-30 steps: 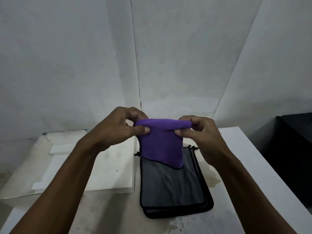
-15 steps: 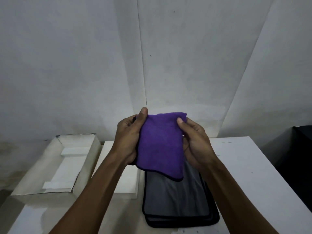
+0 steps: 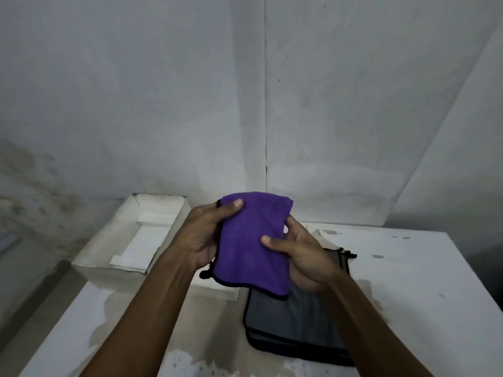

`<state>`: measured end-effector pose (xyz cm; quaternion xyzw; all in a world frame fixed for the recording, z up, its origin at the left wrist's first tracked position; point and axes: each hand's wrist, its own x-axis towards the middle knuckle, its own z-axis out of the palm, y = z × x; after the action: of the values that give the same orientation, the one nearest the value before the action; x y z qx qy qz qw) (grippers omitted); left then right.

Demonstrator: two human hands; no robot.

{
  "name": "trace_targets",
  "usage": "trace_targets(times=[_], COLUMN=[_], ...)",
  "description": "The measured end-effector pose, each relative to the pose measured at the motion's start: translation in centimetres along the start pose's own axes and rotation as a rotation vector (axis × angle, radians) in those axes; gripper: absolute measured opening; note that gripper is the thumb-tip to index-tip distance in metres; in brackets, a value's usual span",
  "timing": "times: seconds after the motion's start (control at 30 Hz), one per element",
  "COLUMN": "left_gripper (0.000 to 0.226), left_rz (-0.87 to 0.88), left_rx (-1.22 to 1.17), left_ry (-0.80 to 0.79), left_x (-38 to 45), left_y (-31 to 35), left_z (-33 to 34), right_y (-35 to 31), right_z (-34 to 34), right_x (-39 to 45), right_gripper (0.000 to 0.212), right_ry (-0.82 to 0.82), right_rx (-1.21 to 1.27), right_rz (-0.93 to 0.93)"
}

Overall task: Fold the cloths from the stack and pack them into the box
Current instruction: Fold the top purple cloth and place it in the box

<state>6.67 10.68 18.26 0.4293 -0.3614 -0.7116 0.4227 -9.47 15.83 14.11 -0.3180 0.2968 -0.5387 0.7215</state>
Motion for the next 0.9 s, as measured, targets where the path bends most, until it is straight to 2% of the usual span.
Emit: trace_targets(times=[0.13,0.33,0.4,0.53,0.63,0.7,0.9], left_gripper=[0.043,0.036,0.043,0.052,0.055,0.042,0.026], left_rz=[-0.074,-0.151,-0.224,-0.306,-0.251,-0.188,-0.121], left_rx=[-0.021,-0.043,-0.035,-0.088,-0.114,-0.048,0.115], left_ry=[-0.058,0.021,0.039,-0.028,-0.073,-0.078,0.01], left_x=[-0.6,-1.0,-0.9,-0.5,0.2,1.1,3.6], left_y=[-0.6,-1.2,-1.1,-0.8,0.7,2.0,5.0], left_z=[-3.8,-9.3,-11.5,-15.9,-20.0,-23.0,-30.2], right_y=[1.7,4.0,5.0,7.4,9.8,11.4,15.5], right_z=[0.7,2.9,4.0,6.4,8.8,10.3,13.7], right_x=[1.3,4.1,5.5,8.7,11.5,13.3,18.5], right_gripper=[0.055,0.059,0.06,0.055,0.055,0.056,0.059], right_ry=[0.005,-0.023,-0.014,0.013,0.027,0.044,0.138], right_rx=[0.023,0.054,0.062,0.031,0.01,0.005,-0.117], right_rz=[0.076,0.135,0.156,0.171,0.173,0.181,0.188])
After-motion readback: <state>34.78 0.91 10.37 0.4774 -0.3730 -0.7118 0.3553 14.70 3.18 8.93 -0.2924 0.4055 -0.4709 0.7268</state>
